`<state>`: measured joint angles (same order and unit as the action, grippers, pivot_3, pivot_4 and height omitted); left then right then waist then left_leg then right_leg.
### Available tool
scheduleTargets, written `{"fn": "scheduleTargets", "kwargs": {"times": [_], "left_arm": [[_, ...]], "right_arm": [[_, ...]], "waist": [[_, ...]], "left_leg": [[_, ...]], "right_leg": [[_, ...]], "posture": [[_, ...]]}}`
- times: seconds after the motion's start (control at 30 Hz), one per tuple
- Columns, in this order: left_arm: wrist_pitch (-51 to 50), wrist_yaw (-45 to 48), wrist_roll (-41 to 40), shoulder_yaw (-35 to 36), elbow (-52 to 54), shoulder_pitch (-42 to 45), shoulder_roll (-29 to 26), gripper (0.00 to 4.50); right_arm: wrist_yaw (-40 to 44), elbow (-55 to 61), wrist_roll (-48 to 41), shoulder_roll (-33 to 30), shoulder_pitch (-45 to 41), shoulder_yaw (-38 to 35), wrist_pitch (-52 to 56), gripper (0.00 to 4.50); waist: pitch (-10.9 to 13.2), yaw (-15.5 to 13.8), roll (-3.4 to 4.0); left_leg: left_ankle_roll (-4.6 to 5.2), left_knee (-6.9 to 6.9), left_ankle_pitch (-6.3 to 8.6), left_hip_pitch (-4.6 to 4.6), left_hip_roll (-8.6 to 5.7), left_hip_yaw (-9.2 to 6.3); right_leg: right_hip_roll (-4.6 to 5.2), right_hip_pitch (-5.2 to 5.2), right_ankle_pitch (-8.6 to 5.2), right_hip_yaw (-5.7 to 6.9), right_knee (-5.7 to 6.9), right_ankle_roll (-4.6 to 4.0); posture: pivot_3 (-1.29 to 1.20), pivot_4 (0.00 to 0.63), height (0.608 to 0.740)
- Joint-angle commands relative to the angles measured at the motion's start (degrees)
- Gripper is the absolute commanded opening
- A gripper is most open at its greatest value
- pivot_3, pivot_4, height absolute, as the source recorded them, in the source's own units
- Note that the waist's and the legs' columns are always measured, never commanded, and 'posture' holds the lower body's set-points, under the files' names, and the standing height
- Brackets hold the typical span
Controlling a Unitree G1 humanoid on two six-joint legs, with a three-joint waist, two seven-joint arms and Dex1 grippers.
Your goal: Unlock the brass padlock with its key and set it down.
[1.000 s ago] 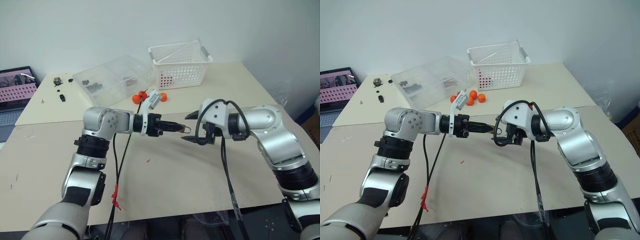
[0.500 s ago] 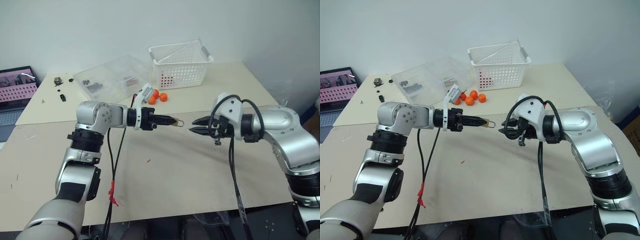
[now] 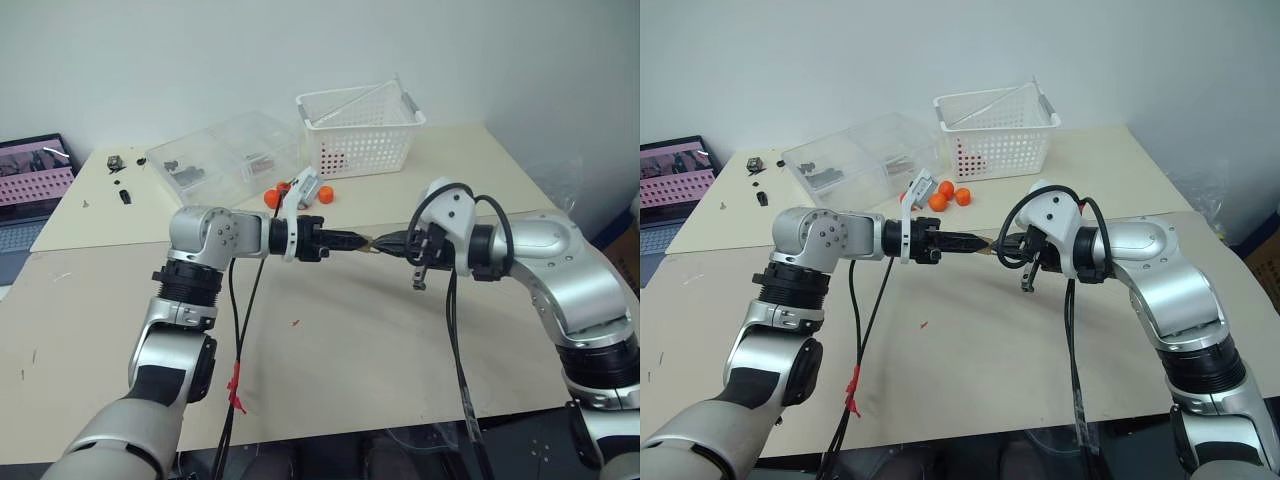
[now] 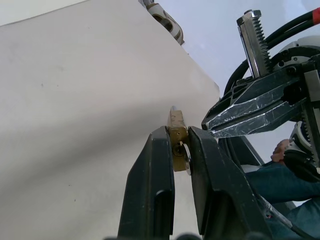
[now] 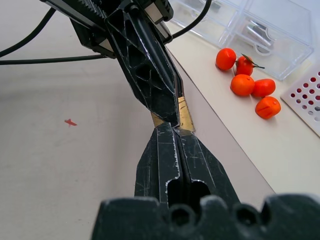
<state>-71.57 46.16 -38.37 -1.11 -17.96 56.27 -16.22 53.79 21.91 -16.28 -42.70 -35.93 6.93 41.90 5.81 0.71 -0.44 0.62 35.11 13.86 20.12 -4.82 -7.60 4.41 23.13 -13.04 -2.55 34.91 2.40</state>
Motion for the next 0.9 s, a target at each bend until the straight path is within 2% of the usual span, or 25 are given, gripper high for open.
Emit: {"fn": "scheduleTargets", "kwargs": {"times": [0.03, 0.57, 0.9], "left_arm": [[-0.4, -0.6, -1.2, 1.6, 2.4, 2.3, 0.5, 0.05], [-6.3, -3.4, -4.1, 5.4, 7.4, 1.7, 0.5, 0.05], [-8.2, -6.0, -6.0, 6.9, 9.5, 0.9, 1.0, 0.05]], "right_arm": [[-0.7, 0.8, -0.4, -0.2, -1.8, -0.5, 0.1, 0.03], [1.4, -3.4, 1.4, -2.3, 0.3, 0.1, -5.6, 0.03], [2.0, -6.0, 2.1, -1.3, -0.8, 1.5, -8.2, 0.03]], "waist": [[0.0, 0.0, 0.0], [0.0, 0.0, -0.03], [0.0, 0.0, -0.03]], "left_leg": [[0.0, 0.0, 0.0, 0.0, 0.0, 0.0], [0.0, 0.19, 0.0, 0.07, -0.12, 0.03], [-0.01, 0.21, 0.0, 0.07, -0.12, 0.05]], "right_leg": [[0.0, 0.0, 0.0, 0.0, 0.0, 0.0], [0.03, 0.01, 0.0, -0.01, 0.02, 0.0], [0.04, 0.0, 0.0, -0.03, 0.04, 0.0]], "posture": [[0.0, 0.15, 0.74], [0.0, 0.15, 0.74], [0.0, 0.15, 0.74]]}}
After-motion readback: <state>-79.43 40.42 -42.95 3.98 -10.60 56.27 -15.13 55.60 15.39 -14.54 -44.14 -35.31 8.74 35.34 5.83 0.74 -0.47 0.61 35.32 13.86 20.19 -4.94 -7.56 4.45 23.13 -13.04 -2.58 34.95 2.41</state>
